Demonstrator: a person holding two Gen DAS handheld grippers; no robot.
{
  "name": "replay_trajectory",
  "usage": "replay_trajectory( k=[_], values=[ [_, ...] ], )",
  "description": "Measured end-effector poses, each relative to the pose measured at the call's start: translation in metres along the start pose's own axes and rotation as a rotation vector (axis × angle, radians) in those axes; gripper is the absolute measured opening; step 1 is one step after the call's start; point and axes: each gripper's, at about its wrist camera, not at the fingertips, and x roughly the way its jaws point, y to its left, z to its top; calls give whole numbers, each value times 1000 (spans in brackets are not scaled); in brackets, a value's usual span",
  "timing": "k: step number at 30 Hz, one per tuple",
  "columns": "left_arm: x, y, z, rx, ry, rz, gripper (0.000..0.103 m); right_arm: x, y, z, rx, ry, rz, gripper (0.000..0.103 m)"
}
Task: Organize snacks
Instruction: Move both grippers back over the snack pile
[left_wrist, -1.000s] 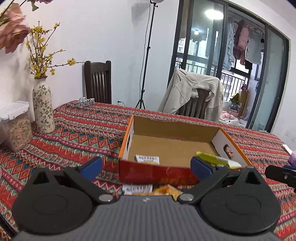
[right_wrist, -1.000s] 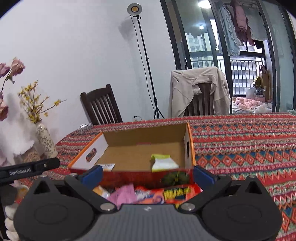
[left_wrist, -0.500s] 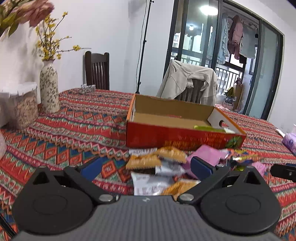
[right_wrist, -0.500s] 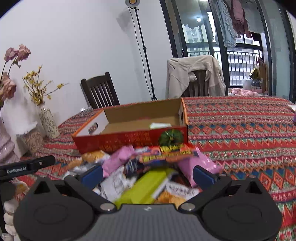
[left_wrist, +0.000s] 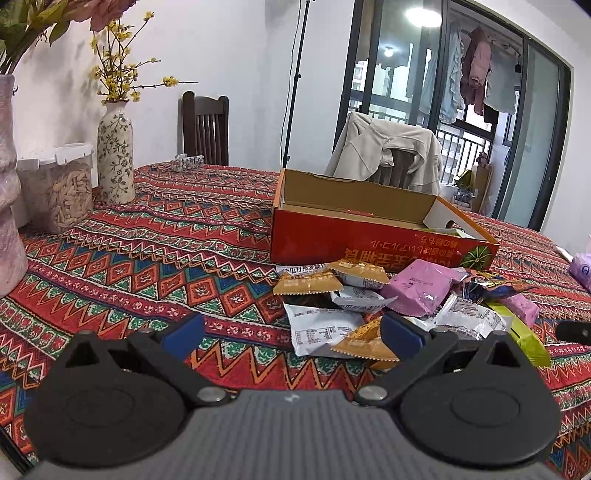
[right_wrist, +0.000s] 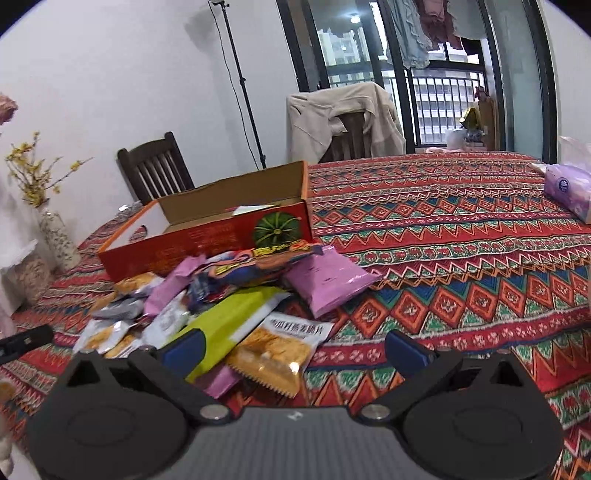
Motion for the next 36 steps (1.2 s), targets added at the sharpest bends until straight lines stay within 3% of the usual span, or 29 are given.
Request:
replay_trajectory(
  k=[7,13,18,22,36],
  values=[
    [-3,1,1,-7,2,17,103,46,3,7,19,93,-61,96],
    [0,7,2,-24,12,34,103,54,11,-4,-47,120,-101,89],
    [4,4,1,-20,23,24,103,52,15,-7,-111,96,-91,70],
    [5,2,-1,-10,28,20,103,49,9,-8,-102,70,-82,45],
    [17,-12,2,8,69,0,103,12,14,-28,-158,-56,-83,41]
  ],
)
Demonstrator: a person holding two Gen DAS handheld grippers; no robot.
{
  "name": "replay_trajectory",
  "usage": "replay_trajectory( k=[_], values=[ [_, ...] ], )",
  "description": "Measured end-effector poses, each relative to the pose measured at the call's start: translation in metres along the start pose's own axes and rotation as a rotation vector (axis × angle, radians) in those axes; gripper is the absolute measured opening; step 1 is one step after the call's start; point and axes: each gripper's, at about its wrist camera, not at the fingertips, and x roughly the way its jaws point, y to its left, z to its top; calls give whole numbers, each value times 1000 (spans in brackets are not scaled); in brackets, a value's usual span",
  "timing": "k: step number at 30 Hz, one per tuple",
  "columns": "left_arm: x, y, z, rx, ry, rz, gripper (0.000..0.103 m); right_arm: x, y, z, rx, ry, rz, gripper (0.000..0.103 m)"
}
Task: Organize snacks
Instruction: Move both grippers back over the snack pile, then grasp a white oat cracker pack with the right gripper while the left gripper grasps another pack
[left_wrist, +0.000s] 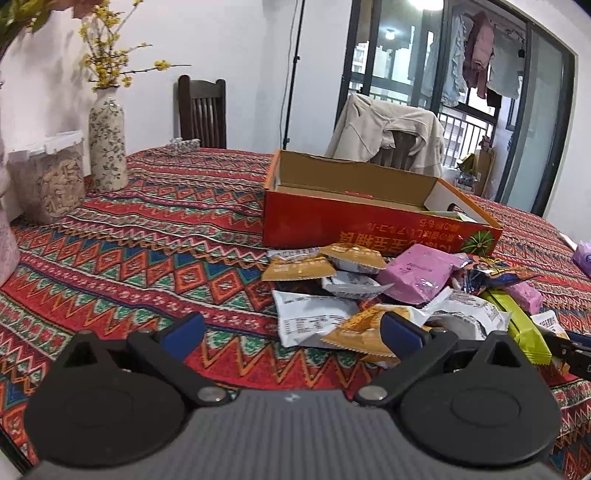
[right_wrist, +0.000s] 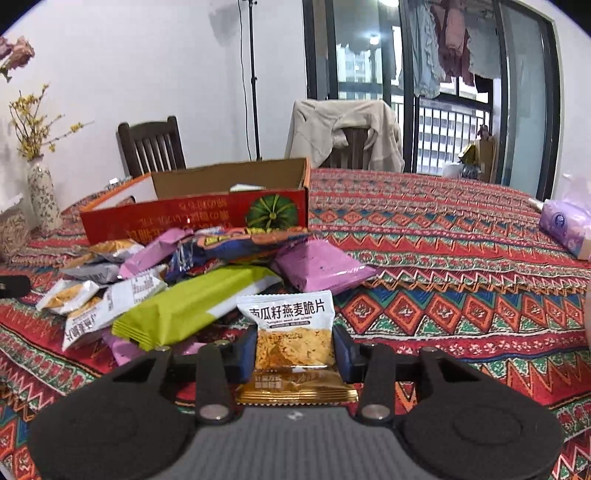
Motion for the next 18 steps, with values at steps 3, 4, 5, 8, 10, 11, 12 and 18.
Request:
replay_trajectory(
  k=[3,4,5,8,10,11,12,18],
  values=[
    [7,-8,3,6,12,-32,103,-4,-2,1,14,-17,1,41],
    [10,-11,4,12,14,-41,103,-5,-3,2,19,-20,2,41],
    [13,-15,5,19,20,-51,103,-5,-4,2,23,-23,2,41],
    [24,-24,7,32,34,-85,103,-8,-5,1,32,-31,7,41],
    [32,-30,7,42,41,-92,103,-10,-6,1,34,-36,11,41],
    [36,-32,7,46,49,-97,99,-11,-7,1,36,-38,13,41],
    [40,-35,7,48,63,-99,92,-12,-7,0,38,-40,13,41],
    [52,-42,3,41,98,-153,81,-13,-11,-1,51,-42,22,41]
  ],
)
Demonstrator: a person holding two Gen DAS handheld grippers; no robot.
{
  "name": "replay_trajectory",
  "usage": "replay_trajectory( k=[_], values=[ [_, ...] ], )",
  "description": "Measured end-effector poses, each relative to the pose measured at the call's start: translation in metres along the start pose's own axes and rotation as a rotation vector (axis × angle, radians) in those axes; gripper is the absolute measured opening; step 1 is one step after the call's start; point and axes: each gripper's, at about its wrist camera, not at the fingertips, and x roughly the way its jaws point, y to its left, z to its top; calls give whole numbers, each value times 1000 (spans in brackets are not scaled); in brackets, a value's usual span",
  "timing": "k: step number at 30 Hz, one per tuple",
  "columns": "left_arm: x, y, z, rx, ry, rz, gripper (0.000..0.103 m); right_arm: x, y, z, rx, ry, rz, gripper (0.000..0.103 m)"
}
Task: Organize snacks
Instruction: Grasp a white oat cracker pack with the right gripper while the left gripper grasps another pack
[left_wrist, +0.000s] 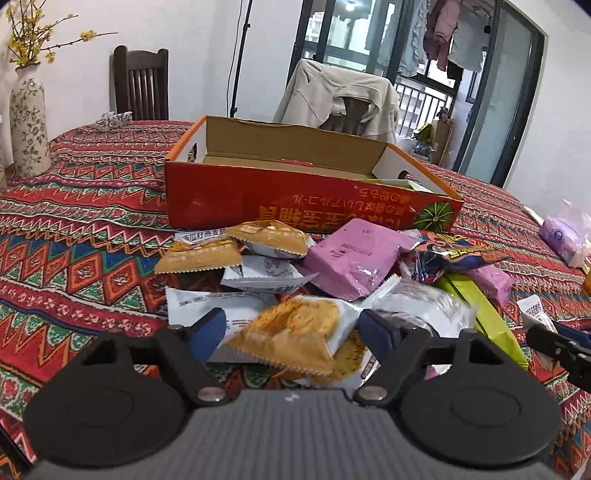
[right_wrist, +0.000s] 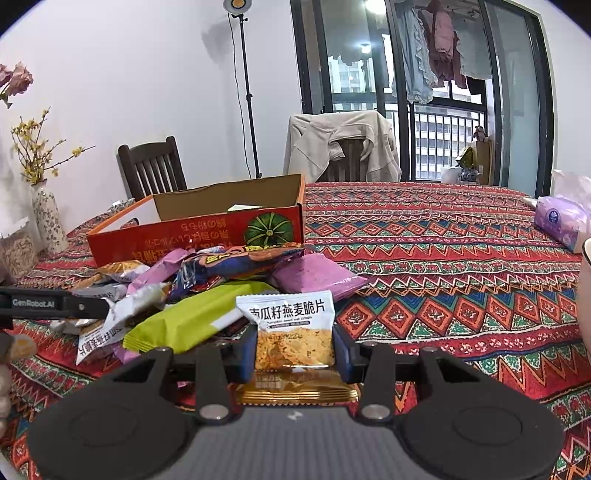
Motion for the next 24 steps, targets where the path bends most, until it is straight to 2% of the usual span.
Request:
replay_trajectory(
  k=[4,9,24],
  values=[
    [2,1,-1,-19,3,-28,80,1,1,-2,2,3,12,41],
    [-3,1,-3,-16,0,-62,65,2,1,-4,11,8,19,41],
    [-14,-8,-9,25,-33,-28,48,-6,-1,-5,19,-5,21,41]
  ],
)
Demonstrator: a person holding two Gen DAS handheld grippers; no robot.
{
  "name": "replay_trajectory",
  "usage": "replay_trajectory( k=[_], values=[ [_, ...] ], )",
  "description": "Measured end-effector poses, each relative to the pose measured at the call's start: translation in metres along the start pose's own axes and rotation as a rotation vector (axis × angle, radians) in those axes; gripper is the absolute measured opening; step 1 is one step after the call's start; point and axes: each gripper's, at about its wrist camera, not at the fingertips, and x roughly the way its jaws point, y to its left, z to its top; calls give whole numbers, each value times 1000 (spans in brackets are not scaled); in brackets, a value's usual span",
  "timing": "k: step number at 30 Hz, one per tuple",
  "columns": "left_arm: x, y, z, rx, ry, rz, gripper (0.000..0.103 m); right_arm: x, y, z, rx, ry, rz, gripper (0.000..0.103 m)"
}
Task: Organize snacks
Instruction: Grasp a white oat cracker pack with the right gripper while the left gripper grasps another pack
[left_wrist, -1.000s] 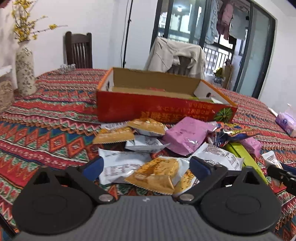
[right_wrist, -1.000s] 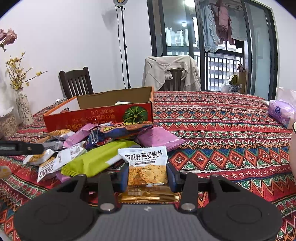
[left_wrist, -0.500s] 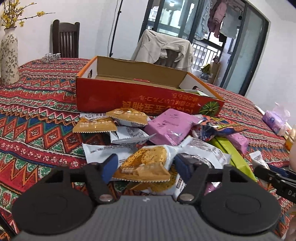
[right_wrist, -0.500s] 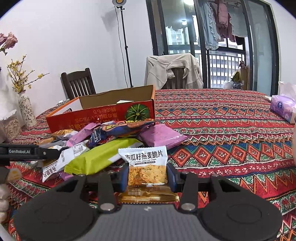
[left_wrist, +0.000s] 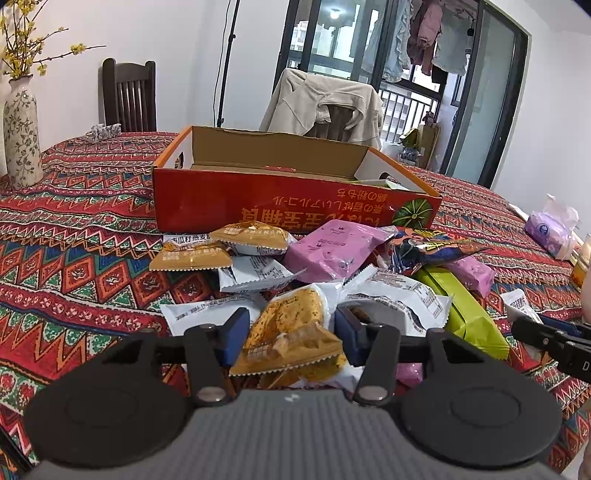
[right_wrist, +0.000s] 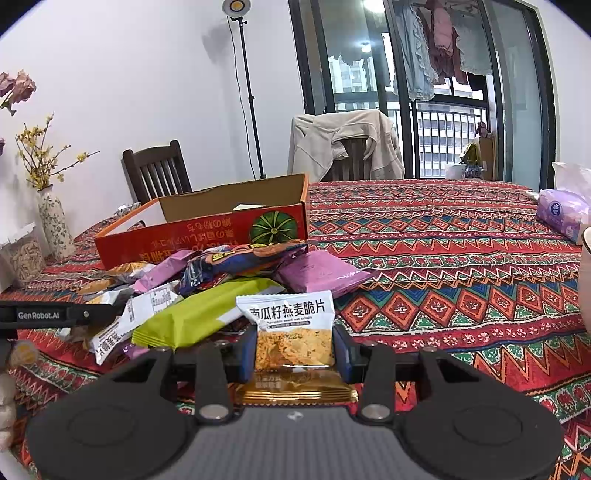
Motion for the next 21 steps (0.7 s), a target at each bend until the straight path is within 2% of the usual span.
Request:
replay_trajectory(
  k=[6,11,12,13,21],
  values=[
    [-4,11,3,-51,-11,1,40,-1,-1,0,3,-3,-1,41],
    [-14,13,5,-37,-53,26,37,-3,0,1,3,-10,2,41],
    [-16,12,5,-30,-62,27,25,-3,1,1,2,-10,3,41],
    [-17,11,5,-20,-65,30,20,-4,1,1,1,-10,4,41],
    [-17,11,4,1,-66,57,19,-4,2,2,-1,-13,6,41]
  ],
)
